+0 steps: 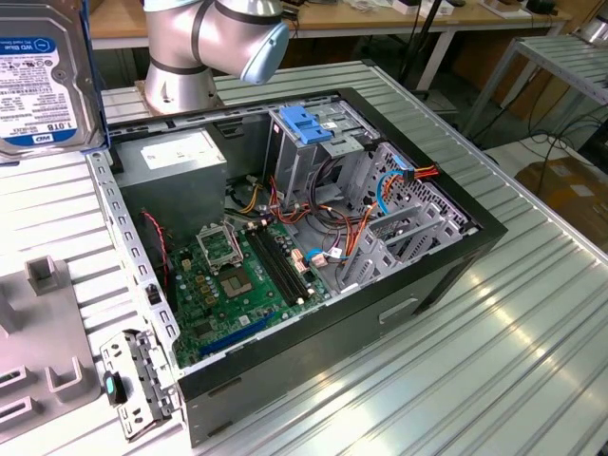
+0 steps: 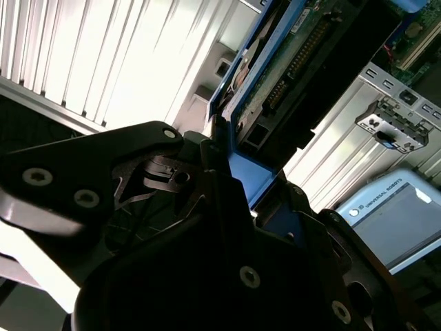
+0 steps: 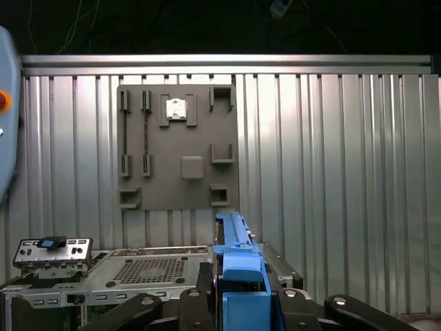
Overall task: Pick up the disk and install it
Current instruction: 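Pick up the disk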
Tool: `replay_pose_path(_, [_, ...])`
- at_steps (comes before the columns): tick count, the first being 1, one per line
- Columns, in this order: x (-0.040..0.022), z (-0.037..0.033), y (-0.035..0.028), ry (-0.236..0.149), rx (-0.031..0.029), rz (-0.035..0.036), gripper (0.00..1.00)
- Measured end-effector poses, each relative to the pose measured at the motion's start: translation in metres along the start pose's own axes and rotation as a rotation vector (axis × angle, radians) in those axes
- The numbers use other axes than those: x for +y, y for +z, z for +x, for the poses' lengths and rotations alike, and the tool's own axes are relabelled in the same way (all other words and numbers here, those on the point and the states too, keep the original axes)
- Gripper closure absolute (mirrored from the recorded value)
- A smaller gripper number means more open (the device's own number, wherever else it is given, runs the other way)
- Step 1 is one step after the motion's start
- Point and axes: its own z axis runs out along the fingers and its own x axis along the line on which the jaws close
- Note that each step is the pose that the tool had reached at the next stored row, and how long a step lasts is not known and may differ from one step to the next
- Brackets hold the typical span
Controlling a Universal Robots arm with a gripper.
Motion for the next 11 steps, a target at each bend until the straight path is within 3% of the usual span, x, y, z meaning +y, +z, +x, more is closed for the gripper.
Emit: replay_pose_path(11, [-0.0108,0.0007,-0.0002,0.001,0.0,0.0,0.63])
